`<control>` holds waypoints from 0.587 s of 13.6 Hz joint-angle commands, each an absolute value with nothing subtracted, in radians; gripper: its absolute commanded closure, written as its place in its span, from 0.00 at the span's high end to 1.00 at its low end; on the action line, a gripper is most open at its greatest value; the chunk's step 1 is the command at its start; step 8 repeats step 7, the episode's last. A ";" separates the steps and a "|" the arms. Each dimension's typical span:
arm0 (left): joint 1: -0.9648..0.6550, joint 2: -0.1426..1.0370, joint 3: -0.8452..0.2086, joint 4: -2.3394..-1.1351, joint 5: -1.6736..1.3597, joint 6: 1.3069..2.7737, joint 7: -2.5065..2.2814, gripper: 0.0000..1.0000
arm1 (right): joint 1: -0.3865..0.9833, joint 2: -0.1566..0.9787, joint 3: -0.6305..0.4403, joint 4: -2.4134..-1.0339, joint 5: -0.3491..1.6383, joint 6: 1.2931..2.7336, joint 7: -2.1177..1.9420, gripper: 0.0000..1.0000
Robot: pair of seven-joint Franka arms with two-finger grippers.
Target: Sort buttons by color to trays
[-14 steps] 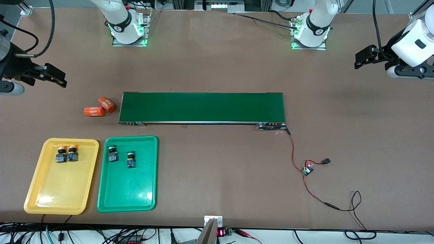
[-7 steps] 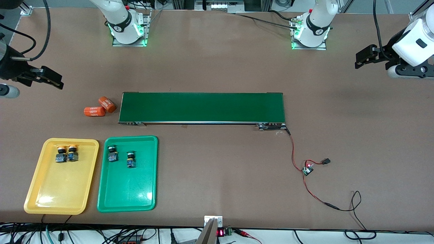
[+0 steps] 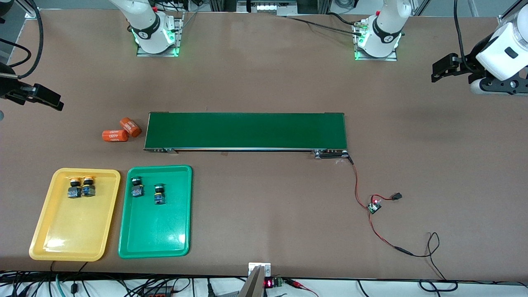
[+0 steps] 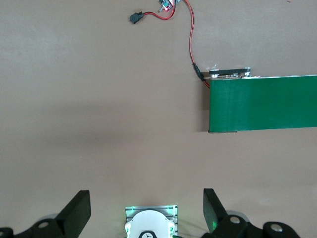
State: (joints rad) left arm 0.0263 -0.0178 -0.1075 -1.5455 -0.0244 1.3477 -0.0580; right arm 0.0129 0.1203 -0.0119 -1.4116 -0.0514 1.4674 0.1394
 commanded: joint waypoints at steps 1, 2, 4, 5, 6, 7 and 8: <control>0.032 -0.008 -0.117 -1.516 -0.035 1.322 -0.052 1.00 | 0.020 0.110 -0.029 -1.427 -0.051 1.479 0.133 1.00; 0.031 -0.006 -0.117 -1.516 -0.034 1.322 -0.054 1.00 | 0.023 0.109 -0.029 -1.427 -0.051 1.479 0.133 1.00; 0.026 -0.006 -0.124 -1.516 -0.031 1.316 -0.054 1.00 | 0.020 0.109 -0.029 -1.430 -0.051 1.476 0.135 1.00; 0.020 -0.006 -0.126 -1.516 -0.031 1.309 -0.054 1.00 | 0.021 0.109 -0.029 -1.433 -0.051 1.476 0.135 1.00; 0.020 -0.009 -0.126 -1.516 -0.031 1.305 -0.054 1.00 | 0.023 0.109 -0.028 -1.433 -0.054 1.473 0.135 1.00; 0.020 -0.009 -0.124 -1.514 -0.031 1.299 -0.052 1.00 | 0.028 0.107 -0.020 -1.434 -0.057 1.468 0.144 1.00; 0.020 -0.009 -0.124 -1.514 -0.031 1.299 -0.052 1.00 | 0.028 0.107 -0.020 -1.434 -0.057 1.468 0.144 1.00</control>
